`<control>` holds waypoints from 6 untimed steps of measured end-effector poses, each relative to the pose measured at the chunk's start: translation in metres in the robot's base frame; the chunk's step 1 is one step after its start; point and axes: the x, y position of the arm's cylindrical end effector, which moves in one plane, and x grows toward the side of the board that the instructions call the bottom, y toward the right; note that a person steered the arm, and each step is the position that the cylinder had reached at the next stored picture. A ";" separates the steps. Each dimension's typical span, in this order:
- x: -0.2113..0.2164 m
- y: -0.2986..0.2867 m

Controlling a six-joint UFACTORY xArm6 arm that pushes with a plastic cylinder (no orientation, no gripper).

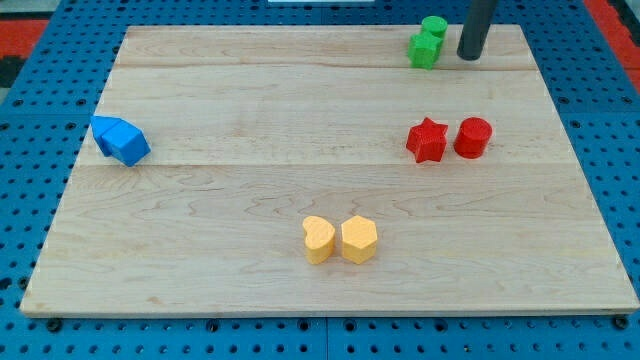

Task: Slide the green circle towards the top center

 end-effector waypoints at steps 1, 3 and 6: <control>-0.036 0.026; -0.050 0.035; -0.049 0.024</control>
